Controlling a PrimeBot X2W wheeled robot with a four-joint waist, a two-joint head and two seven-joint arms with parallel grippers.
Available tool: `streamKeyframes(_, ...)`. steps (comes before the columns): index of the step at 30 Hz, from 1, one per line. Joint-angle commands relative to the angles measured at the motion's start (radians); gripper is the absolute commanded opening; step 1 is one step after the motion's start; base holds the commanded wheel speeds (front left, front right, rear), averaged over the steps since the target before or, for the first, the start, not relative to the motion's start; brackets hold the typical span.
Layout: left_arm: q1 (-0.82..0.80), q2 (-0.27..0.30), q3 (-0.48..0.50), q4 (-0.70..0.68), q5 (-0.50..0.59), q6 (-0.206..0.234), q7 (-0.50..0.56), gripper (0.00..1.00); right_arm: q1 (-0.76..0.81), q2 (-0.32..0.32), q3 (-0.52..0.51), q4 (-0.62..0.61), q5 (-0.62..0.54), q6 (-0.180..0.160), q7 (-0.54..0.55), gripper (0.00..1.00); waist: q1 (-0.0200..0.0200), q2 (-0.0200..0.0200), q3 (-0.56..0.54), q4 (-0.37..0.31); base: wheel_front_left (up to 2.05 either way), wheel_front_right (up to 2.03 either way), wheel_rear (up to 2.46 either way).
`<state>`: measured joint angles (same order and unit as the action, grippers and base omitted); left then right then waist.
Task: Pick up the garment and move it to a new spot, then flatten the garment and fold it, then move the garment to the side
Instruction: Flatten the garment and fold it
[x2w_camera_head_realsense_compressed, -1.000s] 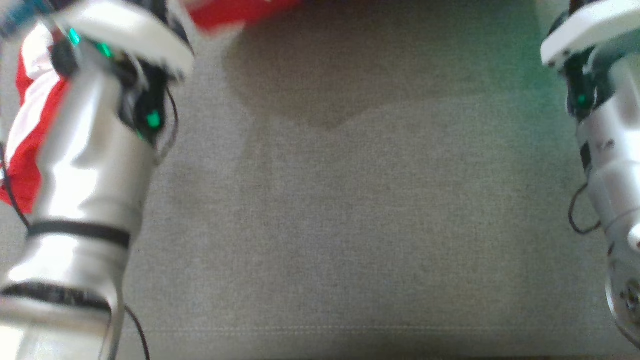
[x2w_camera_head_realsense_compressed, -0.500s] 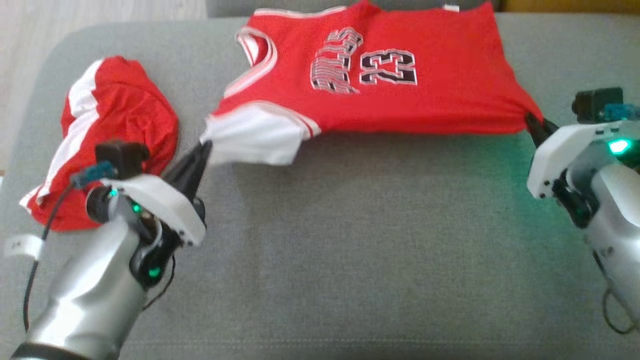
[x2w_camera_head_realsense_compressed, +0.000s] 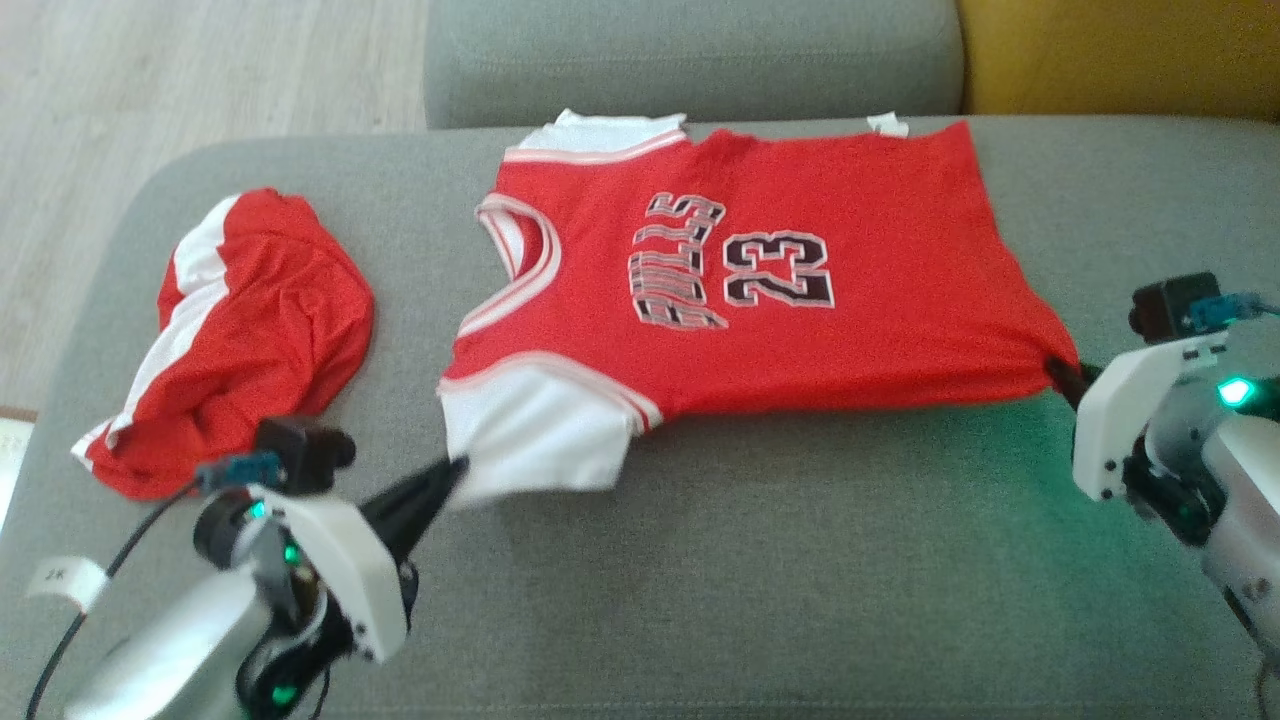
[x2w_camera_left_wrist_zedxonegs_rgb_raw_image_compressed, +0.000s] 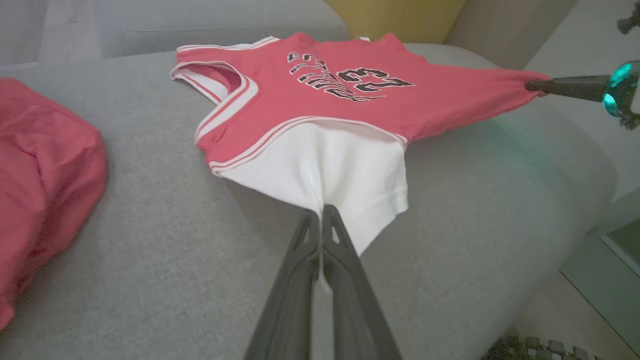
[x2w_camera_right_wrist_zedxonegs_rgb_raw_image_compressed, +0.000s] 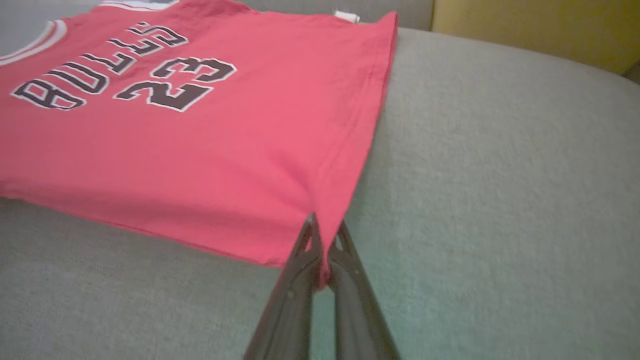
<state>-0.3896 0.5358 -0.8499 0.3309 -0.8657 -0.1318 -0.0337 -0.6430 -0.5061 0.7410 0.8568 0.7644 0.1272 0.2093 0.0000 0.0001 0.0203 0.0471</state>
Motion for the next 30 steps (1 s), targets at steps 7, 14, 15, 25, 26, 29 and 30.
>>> streamKeyframes(7, 0.04, 0.163, -0.001, -0.185, -0.058, 0.001, 0.095, 0.0, 0.082, -0.104, 0.078, -0.112, 0.136, 0.003, 0.163, 0.0, 0.0, -0.0001, -0.05, -0.017, 0.0, 0.0, 0.0)
streamKeyframes(14, 0.108, 0.254, -0.022, -0.321, -0.104, 0.008, 0.177, 0.0, 0.152, -0.179, 0.109, -0.235, 0.246, 0.003, 0.31, 0.0, 0.0, -0.0001, -0.075, -0.028, 0.0, 0.0, 0.0)
streamKeyframes(15, 0.113, 0.265, -0.027, -0.342, -0.11, 0.007, 0.19, 0.0, 0.162, -0.189, 0.111, -0.248, 0.259, 0.003, 0.335, 0.0, 0.0, -0.0001, -0.077, -0.028, 0.0, 0.0, 0.0)
streamKeyframes(25, 0.08, 0.299, -0.017, -0.393, -0.097, 0.033, 0.23, 0.0, 0.172, -0.219, 0.071, -0.316, 0.278, 0.003, 0.413, 0.0, 0.0, -0.0001, -0.059, -0.037, 0.0, 0.0, 0.0)
streamKeyframes(26, 0.071, 0.299, -0.016, -0.39, -0.092, 0.033, 0.233, 0.0, 0.167, -0.215, 0.066, -0.316, 0.274, 0.003, 0.418, 0.0, 0.0, -0.0001, -0.055, -0.038, 0.0, 0.0, 0.0)
streamKeyframes(29, 0.032, 0.293, -0.011, -0.369, -0.088, 0.029, 0.245, 0.0, 0.136, -0.197, 0.035, -0.306, 0.257, 0.003, 0.424, 0.0, 0.0, -0.0001, -0.037, -0.043, 0.0, 0.0, 0.0)
streamKeyframes(30, 0.019, 0.291, -0.009, -0.362, -0.085, 0.027, 0.247, 0.0, 0.129, -0.192, 0.03, -0.303, 0.253, 0.003, 0.428, 0.0, 0.0, -0.0001, -0.032, -0.044, 0.0, 0.0, 0.0)
